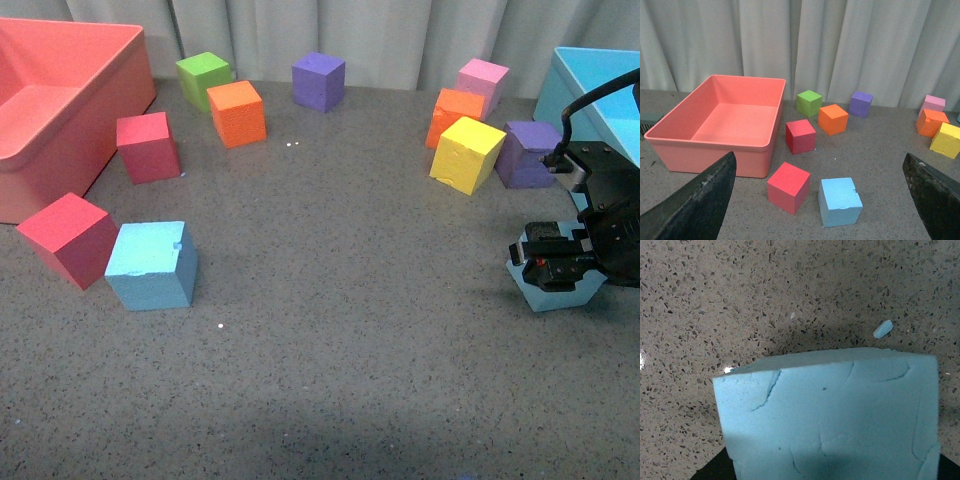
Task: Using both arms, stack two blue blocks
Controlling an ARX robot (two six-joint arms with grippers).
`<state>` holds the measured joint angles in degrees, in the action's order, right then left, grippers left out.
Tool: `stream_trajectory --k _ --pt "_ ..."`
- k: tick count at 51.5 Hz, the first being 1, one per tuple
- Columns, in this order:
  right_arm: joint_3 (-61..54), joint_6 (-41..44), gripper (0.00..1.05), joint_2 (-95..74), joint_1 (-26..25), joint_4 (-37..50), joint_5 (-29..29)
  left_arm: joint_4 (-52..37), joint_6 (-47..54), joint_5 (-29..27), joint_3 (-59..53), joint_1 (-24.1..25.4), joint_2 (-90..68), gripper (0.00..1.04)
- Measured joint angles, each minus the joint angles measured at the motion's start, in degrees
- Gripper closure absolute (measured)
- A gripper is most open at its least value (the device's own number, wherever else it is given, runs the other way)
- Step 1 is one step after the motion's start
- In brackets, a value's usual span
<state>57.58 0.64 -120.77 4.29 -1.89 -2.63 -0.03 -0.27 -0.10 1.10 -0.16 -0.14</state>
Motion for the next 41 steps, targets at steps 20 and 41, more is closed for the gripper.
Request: stream_trajectory --k 20,41 --pt "-0.94 -10.54 0.57 3.10 4.76 -0.15 -1.11 0.00 0.00 0.00 0.00 0.00 0.00 0.07" --pt "14.12 -22.51 0.58 -6.10 18.45 -7.15 1.40 0.00 0.00 -0.02 0.00 0.00 0.02 0.07"
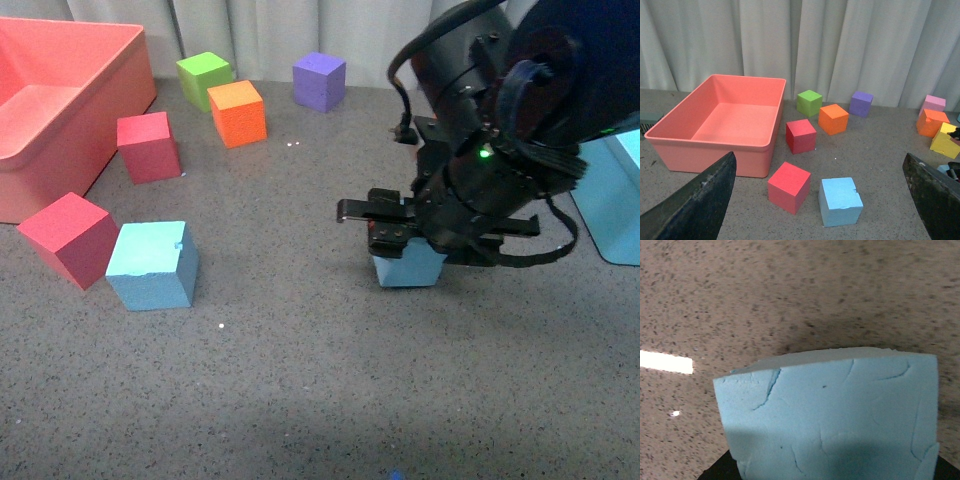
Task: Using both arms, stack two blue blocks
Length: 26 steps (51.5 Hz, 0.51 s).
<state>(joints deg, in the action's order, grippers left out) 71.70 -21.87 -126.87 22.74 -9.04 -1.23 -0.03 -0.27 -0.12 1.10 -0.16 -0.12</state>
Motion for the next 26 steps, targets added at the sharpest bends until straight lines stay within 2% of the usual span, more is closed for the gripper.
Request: stream_trajectory --k 13,26 --pt "8.22 -2.49 0.58 -4.92 3.74 -3.78 1.16 0.00 0.00 0.00 0.00 0.00 -0.02 0.07" --pt "10.32 -4.04 0.58 -6.12 4.55 -5.14 1.36 0.00 0.00 0.00 0.00 0.00 0.00 0.07"
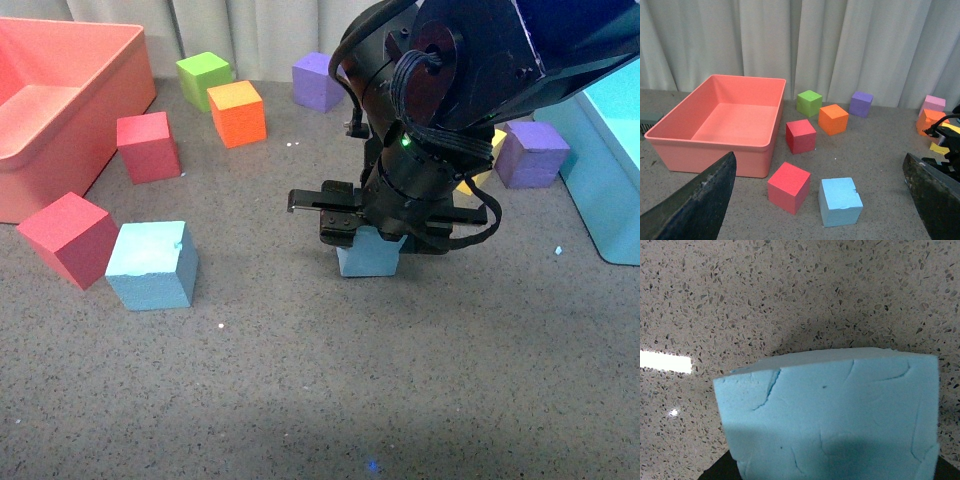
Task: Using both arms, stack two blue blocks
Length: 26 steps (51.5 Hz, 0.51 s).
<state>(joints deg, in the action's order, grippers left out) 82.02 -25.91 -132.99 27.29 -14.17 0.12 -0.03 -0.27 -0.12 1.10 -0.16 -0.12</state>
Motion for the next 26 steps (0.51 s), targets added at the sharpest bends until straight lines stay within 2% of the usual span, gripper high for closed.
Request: stream_trajectory --k 3,8,15,26 --pt "-0.02 -0.04 0.56 0.00 0.02 0.46 0.00 0.00 0.00 0.00 0.00 0.00 0.00 0.07" --pt "-1.07 -0.50 0.34 0.26 0.00 2.27 -1.16 0.00 0.00 0.00 0.00 0.00 0.00 0.07" --pt "-4.63 -1.29 0.08 3.56 0.09 4.90 -2.16 0.00 0.00 0.00 0.00 0.00 -0.02 0.07" --pt "-8.87 -0.98 0.09 11.54 0.09 7.26 -0.59 0.00 0.00 0.00 0.00 0.00 -0.02 0.07"
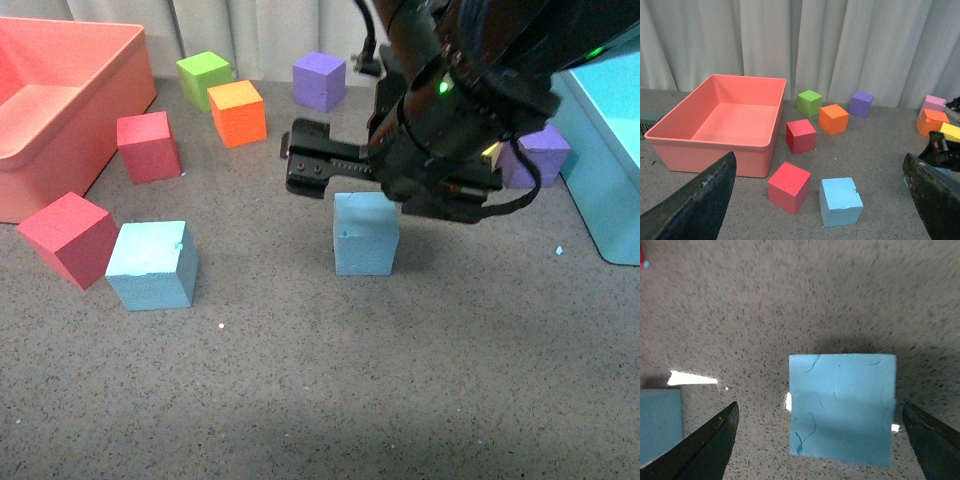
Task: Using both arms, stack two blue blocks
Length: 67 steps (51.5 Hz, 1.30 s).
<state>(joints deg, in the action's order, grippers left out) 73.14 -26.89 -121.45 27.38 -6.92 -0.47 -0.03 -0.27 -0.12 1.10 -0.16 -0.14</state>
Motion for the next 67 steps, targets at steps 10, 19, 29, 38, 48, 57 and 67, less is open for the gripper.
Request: stream_trajectory --k 10,19,29,38,48,57,67 --pt "-9.46 6.01 0.15 8.85 -0.50 13.51 10.95 0.00 0.00 0.02 0.00 0.00 0.00 0.07" --pt "-38.14 23.87 0.52 14.73 -5.77 71.04 21.31 0.00 0.00 -0.04 0.00 0.00 0.02 0.07" --pt "-48.78 26.12 0.82 29.05 -10.82 75.08 17.14 0.00 0.00 0.07 0.00 0.00 0.02 0.07" --pt "-57.22 26.86 1.04 37.83 -14.47 73.66 13.00 0.00 0.00 -0.02 0.00 0.00 0.02 0.07" --pt "-64.15 26.86 1.04 48.65 -18.53 69.66 9.42 0.00 0.00 0.00 0.00 0.00 0.02 0.07" --pt "-68.48 26.86 1.04 59.47 -21.20 63.12 6.32 0.00 0.00 0.00 0.00 0.00 0.02 0.07" --pt "-70.58 26.88 1.04 67.73 -24.72 57.00 1.77 0.00 0.00 0.00 0.00 0.00 0.02 0.07"
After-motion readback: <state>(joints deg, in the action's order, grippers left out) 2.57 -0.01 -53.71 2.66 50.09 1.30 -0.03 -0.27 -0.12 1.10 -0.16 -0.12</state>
